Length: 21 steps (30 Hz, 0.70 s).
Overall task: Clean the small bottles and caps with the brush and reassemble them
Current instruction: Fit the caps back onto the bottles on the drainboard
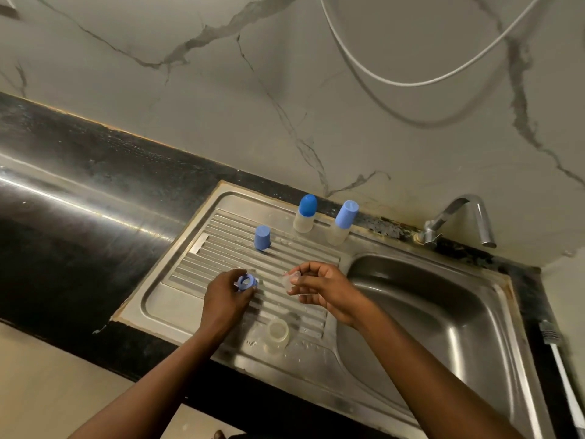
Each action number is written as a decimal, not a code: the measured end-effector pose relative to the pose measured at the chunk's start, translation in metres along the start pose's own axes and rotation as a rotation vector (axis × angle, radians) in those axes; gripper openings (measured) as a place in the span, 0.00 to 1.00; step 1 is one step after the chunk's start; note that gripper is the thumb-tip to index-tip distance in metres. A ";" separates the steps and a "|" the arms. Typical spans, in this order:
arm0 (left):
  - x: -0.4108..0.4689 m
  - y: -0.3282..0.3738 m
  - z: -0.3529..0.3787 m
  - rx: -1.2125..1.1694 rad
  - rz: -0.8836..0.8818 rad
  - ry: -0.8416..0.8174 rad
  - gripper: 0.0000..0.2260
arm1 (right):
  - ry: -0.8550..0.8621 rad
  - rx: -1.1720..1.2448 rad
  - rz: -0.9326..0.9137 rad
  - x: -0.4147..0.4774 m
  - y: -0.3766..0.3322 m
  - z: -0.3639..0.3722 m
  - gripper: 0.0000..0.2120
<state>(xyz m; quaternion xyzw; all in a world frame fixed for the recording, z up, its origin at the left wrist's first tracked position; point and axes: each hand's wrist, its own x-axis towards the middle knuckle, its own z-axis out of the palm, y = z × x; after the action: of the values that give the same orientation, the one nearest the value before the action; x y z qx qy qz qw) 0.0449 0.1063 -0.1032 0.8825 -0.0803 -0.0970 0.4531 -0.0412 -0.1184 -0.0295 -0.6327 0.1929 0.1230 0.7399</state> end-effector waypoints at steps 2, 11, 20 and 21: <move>-0.005 0.014 -0.003 -0.101 -0.010 -0.018 0.14 | -0.008 0.006 0.009 -0.003 -0.002 0.000 0.08; -0.036 0.066 -0.017 -0.576 -0.086 -0.167 0.10 | 0.015 0.047 -0.025 -0.015 -0.018 0.008 0.16; -0.045 0.088 -0.024 -1.161 -0.387 -0.277 0.12 | -0.110 -0.068 -0.087 -0.037 -0.033 0.016 0.17; -0.046 0.088 -0.024 -1.156 -0.386 -0.282 0.12 | -0.099 -0.117 -0.112 -0.036 -0.032 0.017 0.15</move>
<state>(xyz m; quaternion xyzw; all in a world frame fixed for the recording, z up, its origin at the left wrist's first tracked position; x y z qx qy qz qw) 0.0019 0.0850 -0.0132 0.4720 0.0870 -0.3202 0.8168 -0.0577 -0.1048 0.0175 -0.6777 0.1128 0.1237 0.7161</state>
